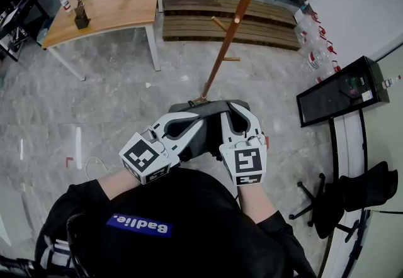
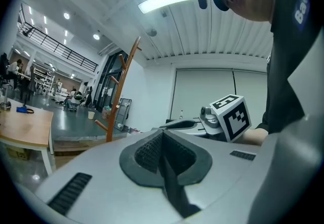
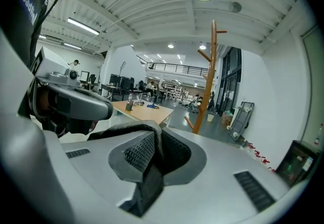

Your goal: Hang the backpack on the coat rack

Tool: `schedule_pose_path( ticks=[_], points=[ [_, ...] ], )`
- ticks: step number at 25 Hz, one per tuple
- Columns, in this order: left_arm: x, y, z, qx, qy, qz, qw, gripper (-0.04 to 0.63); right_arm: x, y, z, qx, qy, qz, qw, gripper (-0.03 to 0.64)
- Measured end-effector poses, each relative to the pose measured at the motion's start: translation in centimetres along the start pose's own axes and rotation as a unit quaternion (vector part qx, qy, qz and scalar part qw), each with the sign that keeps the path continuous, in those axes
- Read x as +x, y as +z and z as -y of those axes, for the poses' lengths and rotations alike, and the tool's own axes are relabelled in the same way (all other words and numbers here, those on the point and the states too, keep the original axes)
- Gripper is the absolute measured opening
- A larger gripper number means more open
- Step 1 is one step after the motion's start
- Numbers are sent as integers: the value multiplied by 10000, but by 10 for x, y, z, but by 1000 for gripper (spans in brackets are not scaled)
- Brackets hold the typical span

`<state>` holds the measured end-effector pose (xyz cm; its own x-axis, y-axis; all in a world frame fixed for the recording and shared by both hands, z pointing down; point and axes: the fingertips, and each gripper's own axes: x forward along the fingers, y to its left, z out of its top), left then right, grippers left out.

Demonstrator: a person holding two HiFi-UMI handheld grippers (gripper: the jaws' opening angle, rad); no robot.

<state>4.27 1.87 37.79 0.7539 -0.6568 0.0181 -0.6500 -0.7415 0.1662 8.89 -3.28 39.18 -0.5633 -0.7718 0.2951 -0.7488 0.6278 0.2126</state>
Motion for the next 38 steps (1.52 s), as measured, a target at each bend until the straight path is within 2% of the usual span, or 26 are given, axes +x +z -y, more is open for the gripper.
schedule_pose_path(
  ticks=[8, 14, 17, 22, 28, 31, 38],
  points=[
    [39, 31, -73, -16, -829, 236, 9963, 9, 71, 25, 39, -49, -548, -194, 9983, 37],
    [63, 46, -128, -145, -1129, 181, 9933, 9, 124, 40, 81, -5, -1022, -363, 9941, 37],
    [76, 46, -144, -200, -1138, 138, 9932, 9, 145, 48, 106, -4, -1153, -454, 9923, 37],
    [97, 40, -160, -166, -1059, 63, 9942, 9, 175, 58, 134, 3, -1121, -542, 9922, 35],
    [116, 48, -173, -178, -792, 111, 9966, 9, 189, 61, 157, -70, -953, -582, 9937, 35],
    [125, 44, -183, -194, -570, -38, 9982, 9, 192, 64, 166, -156, -899, -610, 9940, 35],
    [141, 45, -172, -180, -857, 132, 9961, 9, 200, 68, 179, -511, -798, -854, 9918, 35]
  ],
)
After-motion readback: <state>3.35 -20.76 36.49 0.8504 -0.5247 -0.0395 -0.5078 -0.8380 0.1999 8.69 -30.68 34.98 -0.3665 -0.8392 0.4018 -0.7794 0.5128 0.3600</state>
